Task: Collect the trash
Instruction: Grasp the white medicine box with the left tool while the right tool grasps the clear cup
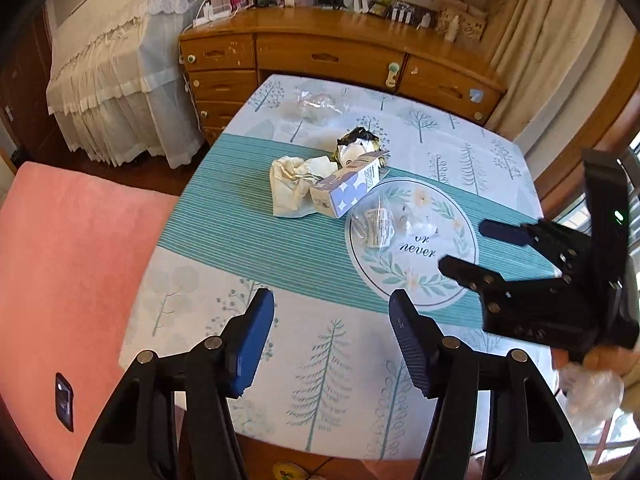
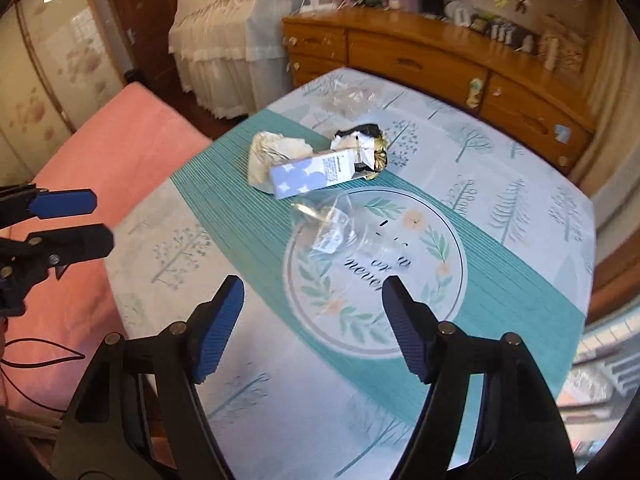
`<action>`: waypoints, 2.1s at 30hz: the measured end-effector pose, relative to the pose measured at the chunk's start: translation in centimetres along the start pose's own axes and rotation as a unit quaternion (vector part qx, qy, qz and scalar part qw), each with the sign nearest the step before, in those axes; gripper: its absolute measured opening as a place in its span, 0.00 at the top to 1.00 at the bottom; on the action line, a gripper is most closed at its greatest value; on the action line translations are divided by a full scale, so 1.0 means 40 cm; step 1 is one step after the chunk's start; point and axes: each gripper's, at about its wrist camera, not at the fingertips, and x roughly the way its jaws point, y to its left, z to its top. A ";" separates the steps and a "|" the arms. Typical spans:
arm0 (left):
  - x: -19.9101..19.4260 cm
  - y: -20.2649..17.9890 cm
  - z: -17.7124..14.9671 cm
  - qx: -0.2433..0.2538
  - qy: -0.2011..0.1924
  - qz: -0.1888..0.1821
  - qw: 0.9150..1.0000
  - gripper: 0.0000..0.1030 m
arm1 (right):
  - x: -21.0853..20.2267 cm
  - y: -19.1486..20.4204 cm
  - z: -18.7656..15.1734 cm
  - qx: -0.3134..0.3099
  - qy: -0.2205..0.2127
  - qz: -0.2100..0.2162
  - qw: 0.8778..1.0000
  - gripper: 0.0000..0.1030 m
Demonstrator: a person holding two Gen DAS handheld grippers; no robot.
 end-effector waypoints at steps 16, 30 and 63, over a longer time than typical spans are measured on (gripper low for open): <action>0.195 0.019 0.126 -0.016 0.052 0.032 0.998 0.41 | 0.361 -0.074 0.178 -0.111 0.110 0.130 0.979 0.33; 0.305 -0.043 0.237 0.050 0.077 0.019 0.996 0.41 | 0.312 -0.098 0.103 -0.081 0.103 0.178 0.975 0.66; 0.496 -0.228 0.177 0.148 0.166 0.009 0.975 0.66 | 0.119 -0.260 -0.017 0.161 0.020 0.143 0.976 0.82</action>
